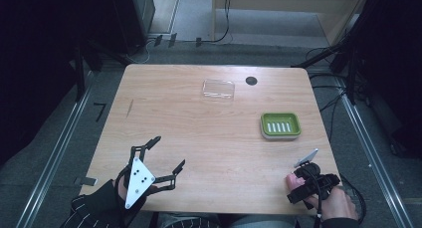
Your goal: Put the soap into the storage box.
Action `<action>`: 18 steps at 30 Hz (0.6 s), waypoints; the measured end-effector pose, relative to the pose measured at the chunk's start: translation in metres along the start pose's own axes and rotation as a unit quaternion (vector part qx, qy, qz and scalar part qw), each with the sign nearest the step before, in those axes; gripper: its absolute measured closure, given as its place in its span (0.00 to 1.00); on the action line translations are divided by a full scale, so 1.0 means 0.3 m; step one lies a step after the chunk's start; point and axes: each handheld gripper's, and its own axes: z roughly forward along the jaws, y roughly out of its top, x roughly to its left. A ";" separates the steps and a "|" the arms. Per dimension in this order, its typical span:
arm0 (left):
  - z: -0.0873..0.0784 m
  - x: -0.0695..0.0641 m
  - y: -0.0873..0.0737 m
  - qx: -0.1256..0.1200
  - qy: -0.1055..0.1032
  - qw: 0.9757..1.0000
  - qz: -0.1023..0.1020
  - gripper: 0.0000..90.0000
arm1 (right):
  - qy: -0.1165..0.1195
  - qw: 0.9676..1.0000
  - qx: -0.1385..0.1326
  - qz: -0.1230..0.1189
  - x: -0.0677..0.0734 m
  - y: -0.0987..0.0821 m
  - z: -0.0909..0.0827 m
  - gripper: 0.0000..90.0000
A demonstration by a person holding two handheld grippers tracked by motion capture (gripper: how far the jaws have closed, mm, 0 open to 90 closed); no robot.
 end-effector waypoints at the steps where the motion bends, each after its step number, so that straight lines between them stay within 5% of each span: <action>1: 0.000 0.000 0.000 0.000 0.000 1.000 0.000 0.15 | 0.001 1.000 -0.002 0.000 0.000 0.003 -0.004 0.00; 18: 0.001 0.001 0.000 0.001 -0.002 1.000 0.002 0.15 | 0.004 1.000 -0.021 0.002 -0.009 0.080 -0.004 0.00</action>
